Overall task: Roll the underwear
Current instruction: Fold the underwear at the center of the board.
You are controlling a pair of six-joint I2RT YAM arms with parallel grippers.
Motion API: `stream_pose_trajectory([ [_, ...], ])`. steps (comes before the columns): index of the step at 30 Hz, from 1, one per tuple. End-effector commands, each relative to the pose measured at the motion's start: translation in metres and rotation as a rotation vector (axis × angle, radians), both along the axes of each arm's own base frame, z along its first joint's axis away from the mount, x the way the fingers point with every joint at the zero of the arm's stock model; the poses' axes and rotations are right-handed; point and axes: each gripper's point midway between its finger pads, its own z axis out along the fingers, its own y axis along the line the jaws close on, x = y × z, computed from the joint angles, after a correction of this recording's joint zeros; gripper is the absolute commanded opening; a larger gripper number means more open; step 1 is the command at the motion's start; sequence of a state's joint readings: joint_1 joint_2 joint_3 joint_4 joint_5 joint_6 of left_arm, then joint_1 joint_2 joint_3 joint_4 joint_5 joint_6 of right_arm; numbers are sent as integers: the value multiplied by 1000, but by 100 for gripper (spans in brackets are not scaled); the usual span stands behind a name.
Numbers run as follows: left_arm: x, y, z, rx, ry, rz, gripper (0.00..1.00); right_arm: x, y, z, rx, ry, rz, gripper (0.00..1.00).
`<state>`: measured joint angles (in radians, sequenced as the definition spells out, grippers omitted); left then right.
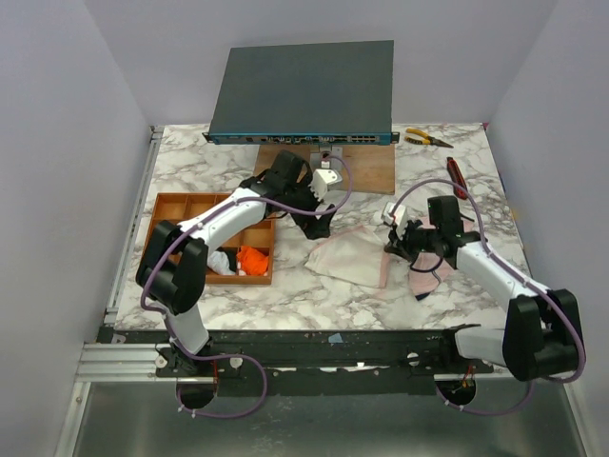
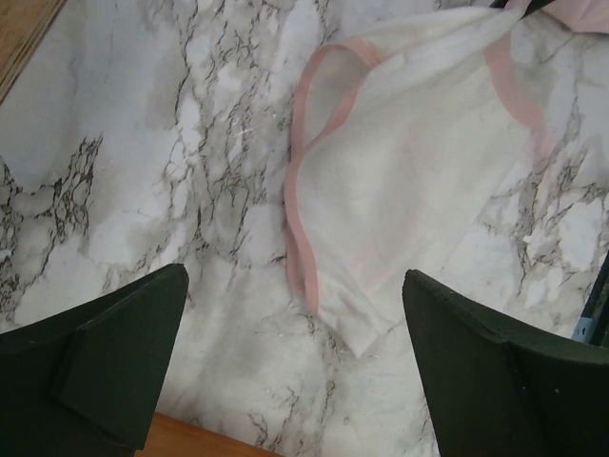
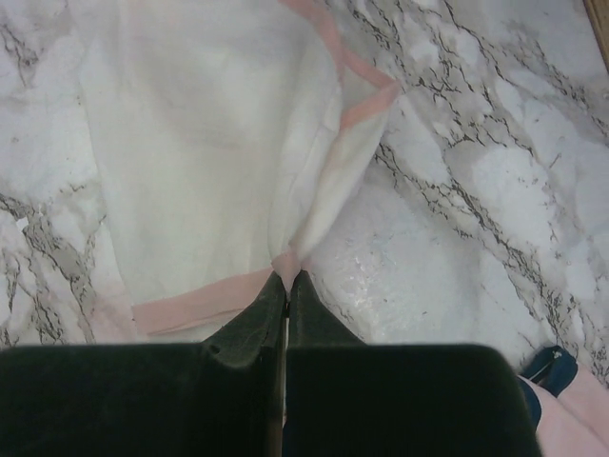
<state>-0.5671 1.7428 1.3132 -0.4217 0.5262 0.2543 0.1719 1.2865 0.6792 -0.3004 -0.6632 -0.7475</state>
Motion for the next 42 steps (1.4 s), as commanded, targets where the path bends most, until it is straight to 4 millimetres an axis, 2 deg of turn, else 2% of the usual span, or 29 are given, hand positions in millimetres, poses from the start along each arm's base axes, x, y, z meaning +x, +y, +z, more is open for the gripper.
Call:
stream_pose_trajectory([
  [1,-4,-21,17,-99,-4,-102,99,2,2,9,-35,-171,86,1],
  [7,4,-32,16,-122,-8,-136,99,4,4,11,-46,-209,103,1],
  [13,8,-45,11,-156,82,-121,99,2,6,9,-97,-267,144,1],
  [17,-1,-54,14,-207,129,-179,99,-2,10,8,-109,-293,169,1],
  [24,-5,-62,5,-197,3,-297,99,-15,9,0,-129,-291,218,1],
  [31,5,-75,0,-211,155,-226,98,-26,10,-6,-149,-292,267,1],
  [38,-18,-77,0,-275,138,-387,99,-31,12,-8,-148,-293,286,1],
  [42,-20,-80,-7,-274,111,-434,99,-32,13,-9,-141,-285,290,1],
])
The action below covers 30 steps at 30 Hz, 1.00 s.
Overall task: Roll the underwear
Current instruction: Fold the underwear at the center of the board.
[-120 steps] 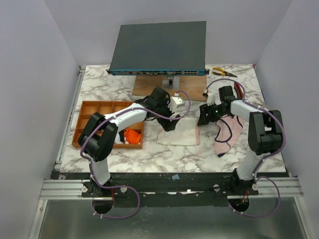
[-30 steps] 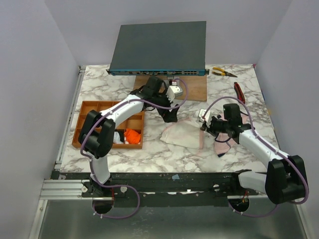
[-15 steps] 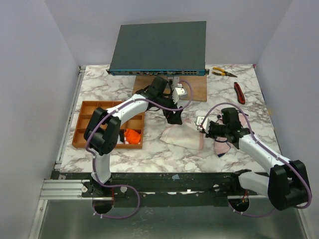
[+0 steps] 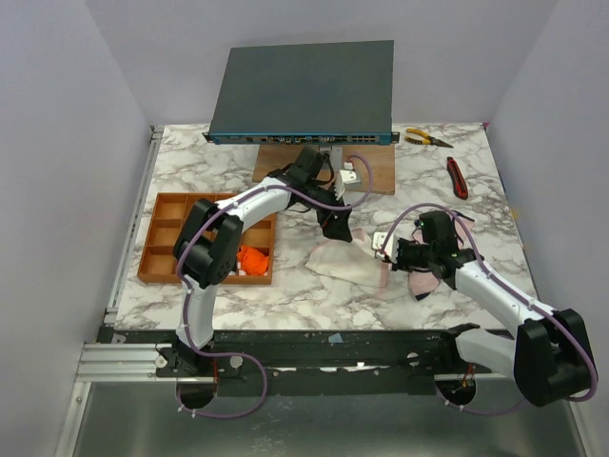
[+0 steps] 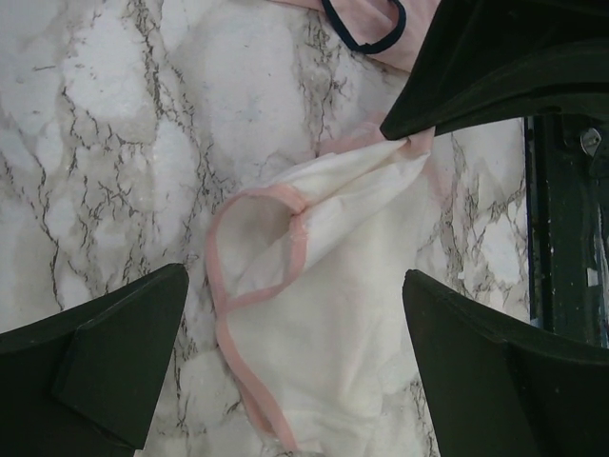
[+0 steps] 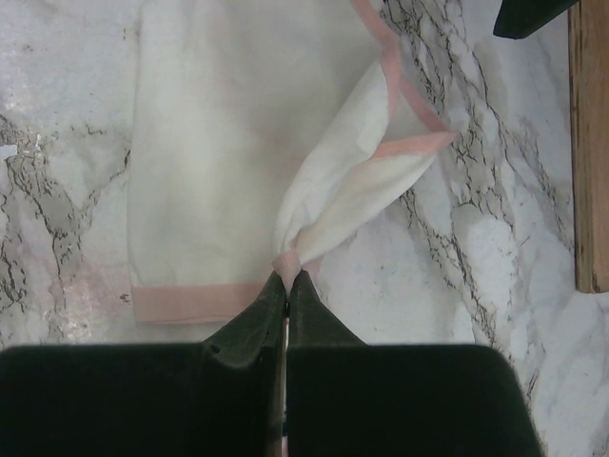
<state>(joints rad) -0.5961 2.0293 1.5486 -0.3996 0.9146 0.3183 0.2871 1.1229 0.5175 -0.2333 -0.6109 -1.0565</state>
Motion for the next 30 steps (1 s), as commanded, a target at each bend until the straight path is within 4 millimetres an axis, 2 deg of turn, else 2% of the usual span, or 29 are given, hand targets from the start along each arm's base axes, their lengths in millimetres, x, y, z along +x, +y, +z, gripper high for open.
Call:
stream_pose_trajectory([
  [1,-15,-7,0,-53,-10,-114,99,-7,-1,-3,-9,10,17,1],
  [8,-6,-25,-1,-68,83,-63,99,-15,-1,-10,-19,46,35,1],
  [15,-16,-27,0,-129,-43,-144,99,-27,0,-14,-24,94,54,1],
  [19,-14,-34,0,-135,13,-122,99,-28,0,-17,-27,104,55,1],
  [25,-7,-46,8,-176,84,-79,99,-27,4,-9,-10,115,56,1],
  [30,-4,-51,5,-169,166,-50,99,-28,4,-10,-10,124,54,1],
])
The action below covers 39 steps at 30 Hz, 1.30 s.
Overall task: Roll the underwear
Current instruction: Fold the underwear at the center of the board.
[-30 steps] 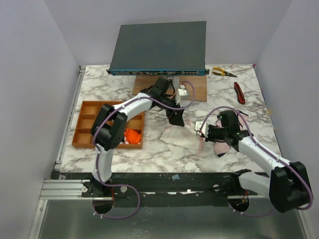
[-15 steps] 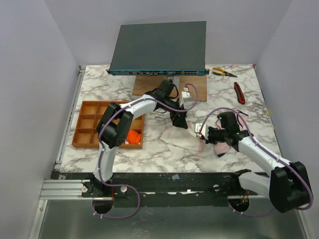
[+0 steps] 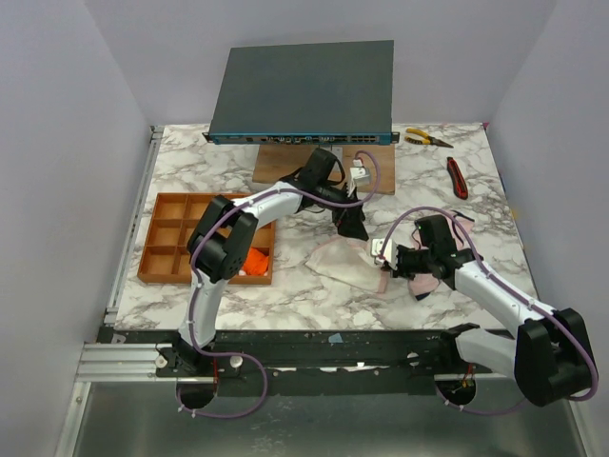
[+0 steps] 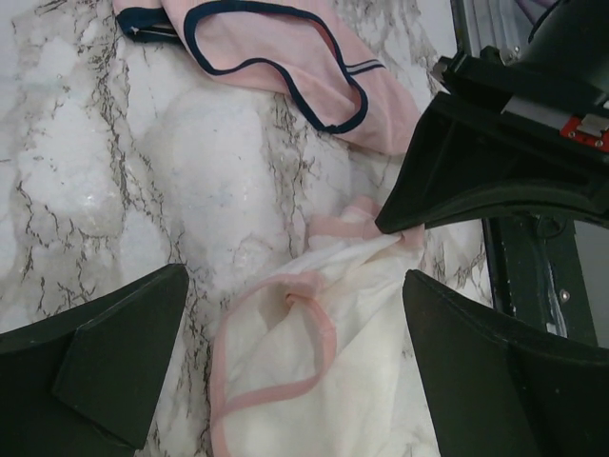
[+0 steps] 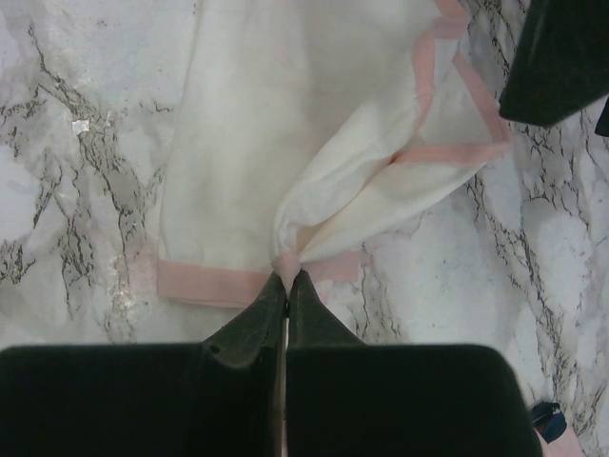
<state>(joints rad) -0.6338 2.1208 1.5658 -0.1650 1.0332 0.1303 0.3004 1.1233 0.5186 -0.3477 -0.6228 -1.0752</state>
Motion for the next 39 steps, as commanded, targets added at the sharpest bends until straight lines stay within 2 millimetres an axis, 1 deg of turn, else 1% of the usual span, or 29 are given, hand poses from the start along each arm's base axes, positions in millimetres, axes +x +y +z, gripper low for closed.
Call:
stream_pose_trajectory([
  [1,2,-13,3,-33,87,-4,99,-4,6,4,20,27,18,1],
  [4,2,-14,2,-31,128,26,99,-4,5,3,17,27,16,1],
  [7,4,-14,-6,-8,131,50,98,-4,5,3,17,24,12,1],
  [11,2,-15,-16,35,133,71,94,-3,4,3,14,23,7,1],
  [17,-6,-17,-25,68,130,64,88,-1,3,3,10,16,-4,1],
  [20,-6,-16,-29,82,135,69,82,-1,2,2,8,14,-8,1],
  [23,-7,-15,-33,97,150,68,73,0,2,2,6,14,-14,1],
  [28,-10,-12,-36,114,155,54,63,1,0,1,0,12,-26,1],
  [37,-14,-9,-32,115,144,29,46,3,-2,-1,-9,5,-42,1],
  [39,-15,-10,-31,112,149,26,41,4,-2,0,-8,4,-44,1],
])
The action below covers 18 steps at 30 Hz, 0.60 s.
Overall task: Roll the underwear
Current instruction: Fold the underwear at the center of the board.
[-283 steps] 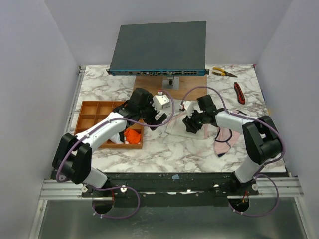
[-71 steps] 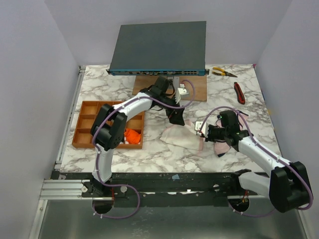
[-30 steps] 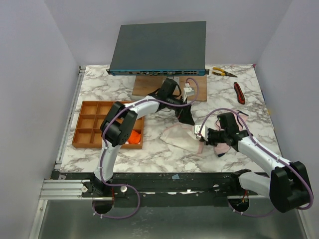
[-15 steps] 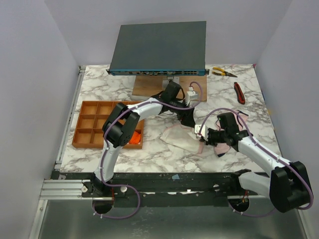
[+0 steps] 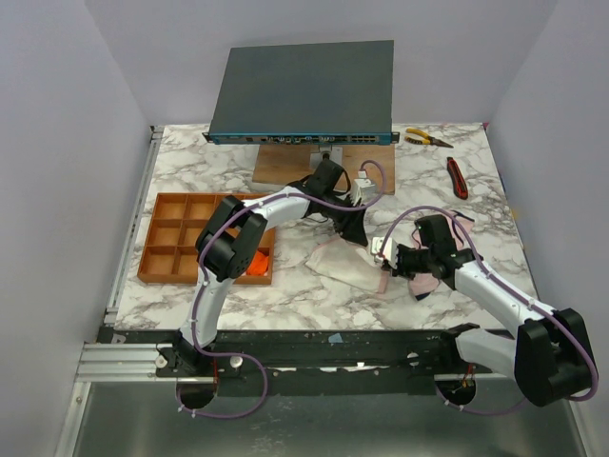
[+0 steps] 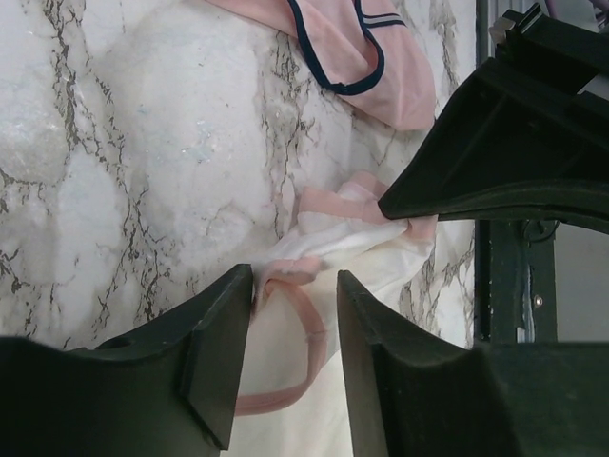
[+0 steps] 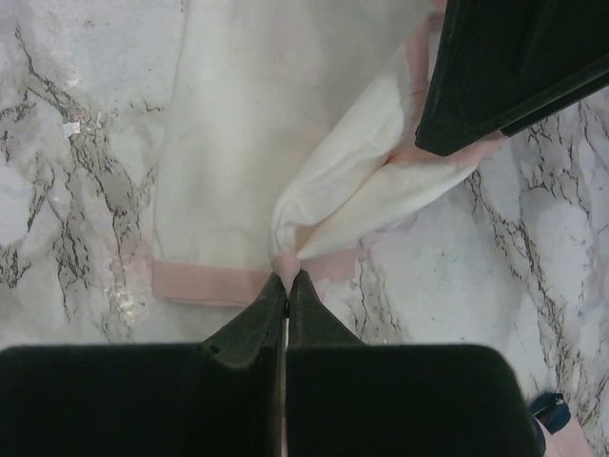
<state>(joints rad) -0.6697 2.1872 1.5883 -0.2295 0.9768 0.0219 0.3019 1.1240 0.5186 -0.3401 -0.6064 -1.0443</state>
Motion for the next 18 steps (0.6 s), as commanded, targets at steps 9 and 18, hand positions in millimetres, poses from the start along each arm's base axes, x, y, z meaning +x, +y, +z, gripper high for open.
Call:
stream_pose_trajectory([
  [9,1,-6,11,-28,-13,-33,34,4,0,3,-7,-7,-18,1],
  [18,-2,0,10,-4,-28,-51,1,5,3,15,13,11,-29,1],
])
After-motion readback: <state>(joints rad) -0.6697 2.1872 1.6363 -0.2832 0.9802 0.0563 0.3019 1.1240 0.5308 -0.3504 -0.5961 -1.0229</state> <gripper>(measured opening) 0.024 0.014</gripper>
